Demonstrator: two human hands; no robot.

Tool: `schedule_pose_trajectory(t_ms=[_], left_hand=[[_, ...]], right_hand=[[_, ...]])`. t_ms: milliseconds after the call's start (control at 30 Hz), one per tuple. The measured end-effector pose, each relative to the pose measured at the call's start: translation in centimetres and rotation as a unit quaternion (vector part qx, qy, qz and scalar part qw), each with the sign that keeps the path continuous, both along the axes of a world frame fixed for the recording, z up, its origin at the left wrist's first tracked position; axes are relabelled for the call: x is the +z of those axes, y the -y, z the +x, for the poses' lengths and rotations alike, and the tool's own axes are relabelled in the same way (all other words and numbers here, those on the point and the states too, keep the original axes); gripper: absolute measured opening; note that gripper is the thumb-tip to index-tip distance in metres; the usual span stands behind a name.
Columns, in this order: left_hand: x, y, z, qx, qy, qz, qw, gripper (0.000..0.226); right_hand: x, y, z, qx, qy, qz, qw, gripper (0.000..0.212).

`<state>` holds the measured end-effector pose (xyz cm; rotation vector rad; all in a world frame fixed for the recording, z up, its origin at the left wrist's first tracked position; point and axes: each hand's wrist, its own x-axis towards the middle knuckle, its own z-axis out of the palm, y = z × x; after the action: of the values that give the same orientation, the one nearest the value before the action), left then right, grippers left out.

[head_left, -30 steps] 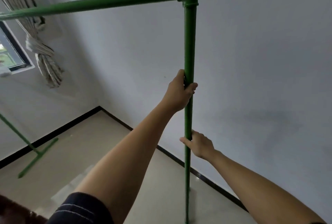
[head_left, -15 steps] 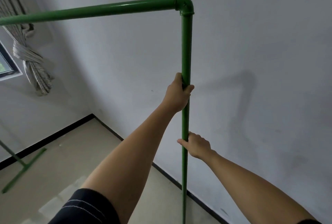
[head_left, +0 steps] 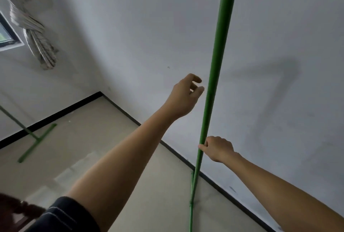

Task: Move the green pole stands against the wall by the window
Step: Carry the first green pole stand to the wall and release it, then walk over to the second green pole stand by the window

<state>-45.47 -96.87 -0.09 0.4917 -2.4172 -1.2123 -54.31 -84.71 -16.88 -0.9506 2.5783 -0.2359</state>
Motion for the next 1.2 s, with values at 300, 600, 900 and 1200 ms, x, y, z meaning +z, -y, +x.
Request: schedule_pose_trajectory(t_ms=[300, 600, 900, 1200], left_hand=[[-13.4, 9.5, 24.6, 0.059, 0.208, 0.13, 0.968, 0.024], [-21.0, 16.3, 46.8, 0.284, 0.212, 0.295, 0.887, 0.008], [-26.4, 24.3, 52.0, 0.449, 0.15, 0.393, 0.788, 0.005], [-22.9, 39.5, 49.9, 0.545, 0.065, 0.368, 0.75, 0.005]], right_hand=[[-3.9, 3.0, 11.1, -0.021, 0.214, -0.13, 0.968, 0.022], [-6.2, 13.4, 22.0, 0.032, 0.322, -0.116, 0.939, 0.014], [-8.6, 29.0, 22.0, 0.111, 0.32, -0.081, 0.937, 0.01], [-5.9, 54.0, 21.3, 0.229, 0.322, -0.079, 0.915, 0.01]])
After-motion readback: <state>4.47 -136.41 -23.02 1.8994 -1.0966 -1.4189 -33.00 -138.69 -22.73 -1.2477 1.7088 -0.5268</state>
